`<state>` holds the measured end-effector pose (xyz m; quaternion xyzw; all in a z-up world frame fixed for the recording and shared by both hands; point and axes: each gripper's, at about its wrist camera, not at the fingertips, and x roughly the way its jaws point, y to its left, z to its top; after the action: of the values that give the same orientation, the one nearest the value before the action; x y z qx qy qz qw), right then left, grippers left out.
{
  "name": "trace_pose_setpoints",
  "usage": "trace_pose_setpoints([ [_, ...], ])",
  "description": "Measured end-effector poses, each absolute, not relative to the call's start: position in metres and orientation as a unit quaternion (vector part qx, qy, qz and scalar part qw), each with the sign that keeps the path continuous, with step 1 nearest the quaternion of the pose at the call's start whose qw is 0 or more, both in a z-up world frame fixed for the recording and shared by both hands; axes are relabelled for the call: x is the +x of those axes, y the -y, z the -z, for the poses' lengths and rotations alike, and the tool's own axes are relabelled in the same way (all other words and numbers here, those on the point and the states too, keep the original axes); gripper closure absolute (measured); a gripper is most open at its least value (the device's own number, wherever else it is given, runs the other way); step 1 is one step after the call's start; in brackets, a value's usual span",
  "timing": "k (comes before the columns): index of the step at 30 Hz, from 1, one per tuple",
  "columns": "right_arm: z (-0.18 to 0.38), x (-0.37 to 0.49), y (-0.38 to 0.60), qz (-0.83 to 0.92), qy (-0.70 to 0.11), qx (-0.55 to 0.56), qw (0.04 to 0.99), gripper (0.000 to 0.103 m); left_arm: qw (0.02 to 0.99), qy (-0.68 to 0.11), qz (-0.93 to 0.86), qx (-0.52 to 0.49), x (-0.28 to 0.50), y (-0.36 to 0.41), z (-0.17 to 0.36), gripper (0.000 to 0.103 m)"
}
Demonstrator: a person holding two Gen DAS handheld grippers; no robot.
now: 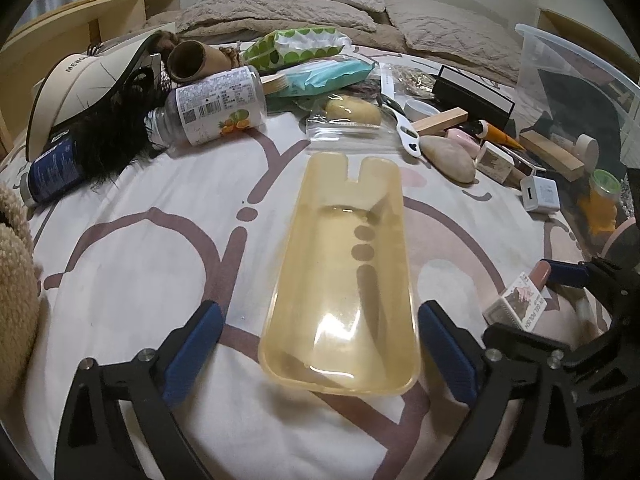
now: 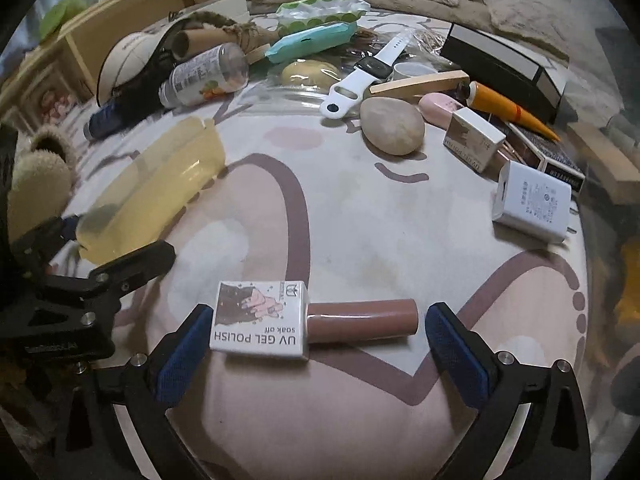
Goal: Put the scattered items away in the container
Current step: 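Grasp the UV gel polish box and pink tube together with the right gripper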
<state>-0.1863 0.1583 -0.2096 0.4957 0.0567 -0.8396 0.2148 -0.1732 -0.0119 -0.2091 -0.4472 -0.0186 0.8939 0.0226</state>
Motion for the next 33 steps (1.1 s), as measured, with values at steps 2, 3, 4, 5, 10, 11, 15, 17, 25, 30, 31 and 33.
trace_pose_setpoints([
  [2,0.208,-0.187,-0.159,0.846,-0.048,0.492,0.201,0.0,0.02,0.01,-0.894,-0.448,-0.173,0.01,0.211,0.001],
  [3,0.207,-0.187,-0.161,0.848,-0.043,0.49,0.198,0.001,0.02,0.008,-0.894,-0.448,-0.173,0.009,0.211,0.001],
  [4,0.206,-0.186,-0.162,0.851,-0.04,0.485,0.197,0.008,0.021,0.007,-0.893,-0.449,-0.173,0.009,0.212,0.0],
  [5,0.204,-0.185,-0.163,0.854,-0.041,0.479,0.198,0.013,0.022,0.009,-0.893,-0.45,-0.173,0.01,0.212,0.0],
  [10,0.201,-0.185,-0.163,0.861,-0.054,0.469,0.19,0.016,0.024,0.014,-0.891,-0.452,-0.173,0.011,0.212,0.0],
  [11,0.201,-0.185,-0.161,0.862,-0.06,0.466,0.189,0.016,0.024,0.013,-0.891,-0.453,-0.173,0.01,0.212,0.0],
  [15,0.199,-0.185,-0.16,0.864,-0.068,0.462,0.187,0.016,0.025,0.015,-0.891,-0.452,-0.173,0.01,0.211,0.001],
  [17,0.199,-0.185,-0.16,0.864,-0.066,0.463,0.187,0.016,0.024,0.018,-0.892,-0.451,-0.172,0.011,0.21,0.005],
  [25,0.191,-0.187,-0.166,0.871,-0.044,0.455,0.182,0.016,0.04,0.021,-0.898,-0.437,-0.172,0.01,0.201,0.055],
  [30,0.186,-0.185,-0.166,0.875,-0.043,0.447,0.184,0.016,0.054,0.01,-0.91,-0.412,-0.167,0.006,0.189,0.055],
  [31,0.185,-0.185,-0.166,0.875,-0.044,0.445,0.184,0.016,0.053,0.009,-0.911,-0.409,-0.166,0.005,0.188,0.055],
  [33,0.184,-0.184,-0.165,0.877,-0.046,0.442,0.185,0.016,0.052,0.009,-0.91,-0.411,-0.166,0.006,0.19,0.055],
])
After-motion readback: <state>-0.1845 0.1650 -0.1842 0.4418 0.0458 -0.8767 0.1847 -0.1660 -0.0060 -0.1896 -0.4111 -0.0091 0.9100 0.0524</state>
